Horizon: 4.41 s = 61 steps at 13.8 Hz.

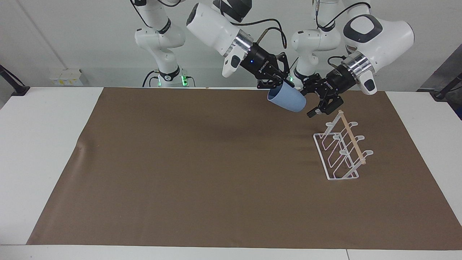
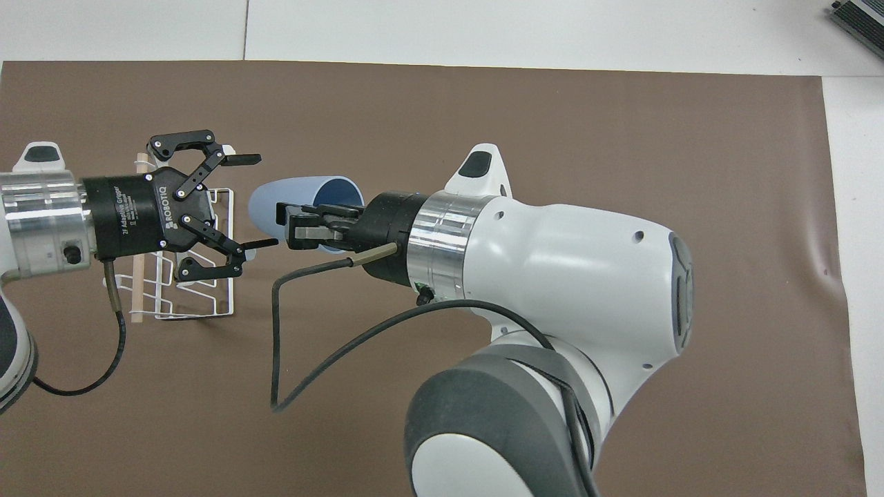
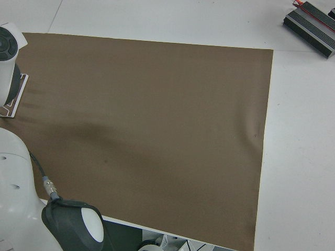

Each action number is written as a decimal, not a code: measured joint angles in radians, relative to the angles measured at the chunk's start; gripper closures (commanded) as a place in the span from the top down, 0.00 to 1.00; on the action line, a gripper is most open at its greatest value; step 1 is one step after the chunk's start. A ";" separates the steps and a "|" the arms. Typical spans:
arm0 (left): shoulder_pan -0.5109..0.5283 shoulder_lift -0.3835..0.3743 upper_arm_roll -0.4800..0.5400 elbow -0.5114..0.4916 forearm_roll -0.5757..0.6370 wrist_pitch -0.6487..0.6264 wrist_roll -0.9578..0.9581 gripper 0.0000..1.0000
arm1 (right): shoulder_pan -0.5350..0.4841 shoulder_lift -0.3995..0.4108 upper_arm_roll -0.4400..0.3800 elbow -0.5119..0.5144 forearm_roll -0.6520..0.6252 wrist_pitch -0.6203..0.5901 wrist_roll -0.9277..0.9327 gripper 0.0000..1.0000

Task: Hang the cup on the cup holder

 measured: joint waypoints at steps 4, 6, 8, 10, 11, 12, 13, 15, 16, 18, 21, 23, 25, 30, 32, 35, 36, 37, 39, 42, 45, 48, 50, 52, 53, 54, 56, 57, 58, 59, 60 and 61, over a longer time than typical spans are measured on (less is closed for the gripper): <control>-0.001 -0.005 -0.001 0.000 0.000 -0.043 0.000 1.00 | 0.001 0.000 0.000 -0.001 0.000 0.000 0.000 0.00; -0.002 -0.007 -0.008 0.001 0.000 -0.045 0.000 1.00 | 0.001 0.000 0.000 -0.002 0.000 0.000 0.000 0.00; -0.002 -0.009 -0.019 0.001 0.000 -0.045 0.000 1.00 | 0.002 0.000 0.000 -0.004 0.000 0.000 0.000 0.00; -0.002 -0.010 -0.023 0.002 0.000 -0.045 -0.001 0.65 | 0.002 0.000 0.000 -0.006 0.000 0.000 0.001 0.00; -0.002 -0.010 -0.026 0.002 0.000 -0.045 -0.001 0.35 | 0.002 0.000 0.000 -0.007 0.000 0.000 0.001 0.00; -0.002 -0.010 -0.029 0.002 0.000 -0.045 -0.001 0.00 | 0.002 0.000 0.000 -0.007 0.000 0.000 0.001 0.00; -0.002 -0.011 -0.030 0.002 0.000 -0.045 0.000 0.00 | 0.002 0.000 0.000 -0.008 0.000 -0.002 0.002 0.00; -0.002 -0.012 -0.027 0.003 0.009 -0.045 0.011 0.00 | 0.001 -0.001 0.000 -0.010 0.000 -0.004 0.005 0.00; -0.002 -0.012 -0.027 0.003 0.011 -0.045 0.011 0.00 | 0.001 -0.001 0.000 -0.011 0.000 -0.004 0.005 0.00; -0.002 -0.012 -0.027 0.003 0.012 -0.045 0.011 0.00 | 0.001 -0.001 0.000 -0.011 0.000 -0.004 0.005 0.35; -0.002 -0.012 -0.029 0.003 0.012 -0.047 0.011 0.00 | 0.000 -0.001 -0.002 -0.011 0.000 -0.004 0.007 0.62; -0.002 -0.012 -0.028 0.003 0.019 -0.047 0.011 0.00 | -0.001 -0.001 -0.003 -0.011 0.000 -0.004 0.013 0.65; -0.001 -0.012 -0.027 0.003 0.068 -0.047 0.010 0.00 | -0.001 -0.001 -0.003 -0.011 0.000 -0.004 0.015 0.65; -0.001 -0.012 -0.027 0.028 0.320 -0.047 0.004 0.00 | -0.002 -0.001 -0.008 -0.013 0.000 -0.022 0.018 0.64; -0.004 -0.004 -0.038 0.065 0.507 -0.045 -0.033 0.00 | -0.016 -0.002 -0.013 -0.013 -0.019 -0.069 0.017 0.64; -0.030 0.016 -0.053 0.102 0.802 -0.031 -0.129 0.00 | -0.068 -0.007 -0.014 -0.009 -0.183 -0.191 0.017 0.63; -0.039 0.022 -0.055 0.107 0.886 -0.024 -0.150 0.00 | -0.084 -0.009 -0.015 -0.007 -0.230 -0.234 0.015 0.63; -0.044 0.026 -0.056 0.109 0.961 -0.018 -0.158 0.00 | -0.099 -0.012 -0.015 -0.007 -0.269 -0.275 0.007 0.62; -0.047 0.031 -0.057 0.110 1.132 -0.012 -0.164 0.00 | -0.134 -0.022 -0.016 -0.005 -0.351 -0.377 -0.036 0.61; -0.048 0.059 -0.057 0.111 1.353 -0.011 -0.167 0.00 | -0.200 -0.038 -0.018 -0.002 -0.510 -0.536 -0.097 0.60; -0.054 0.129 -0.057 0.111 1.561 -0.006 -0.175 0.00 | -0.269 -0.074 -0.020 0.001 -0.687 -0.693 -0.102 0.61; -0.060 0.184 -0.057 0.111 1.715 0.008 -0.221 0.00 | -0.354 -0.122 -0.023 0.002 -0.752 -0.803 -0.102 0.61; -0.063 0.199 -0.057 0.112 1.797 0.010 -0.269 0.00 | -0.412 -0.142 -0.027 0.002 -0.754 -0.867 -0.102 0.60; -0.066 0.205 -0.058 0.114 1.839 0.010 -0.293 0.00 | -0.449 -0.154 -0.037 0.002 -0.756 -0.923 -0.096 0.60; -0.067 0.209 -0.058 0.113 1.855 0.011 -0.296 0.00 | -0.466 -0.158 -0.042 0.002 -0.757 -0.949 -0.083 0.60; -0.069 0.214 -0.059 0.113 1.868 0.014 -0.299 0.00 | -0.479 -0.162 -0.046 0.001 -0.757 -0.973 -0.065 0.60; -0.071 0.223 -0.061 0.113 1.879 0.026 -0.306 0.00 | -0.493 -0.172 -0.052 -0.002 -0.757 -1.019 -0.022 0.61; -0.072 0.227 -0.061 0.113 1.880 0.027 -0.308 0.00 | -0.496 -0.179 -0.052 -0.007 -0.758 -1.032 -0.004 0.61; -0.073 0.230 -0.061 0.113 1.882 0.027 -0.308 0.00 | -0.495 -0.186 -0.052 -0.015 -0.760 -1.039 0.008 0.61; -0.074 0.232 -0.061 0.112 1.888 0.027 -0.309 0.00 | -0.495 -0.195 -0.052 -0.027 -0.768 -1.041 0.017 0.61; -0.075 0.233 -0.061 0.107 1.904 0.028 -0.309 0.00 | -0.495 -0.208 -0.052 -0.046 -0.777 -1.041 0.024 0.61; -0.077 0.233 -0.061 0.101 1.921 0.029 -0.311 0.00 | -0.495 -0.225 -0.051 -0.075 -0.779 -1.036 0.027 0.62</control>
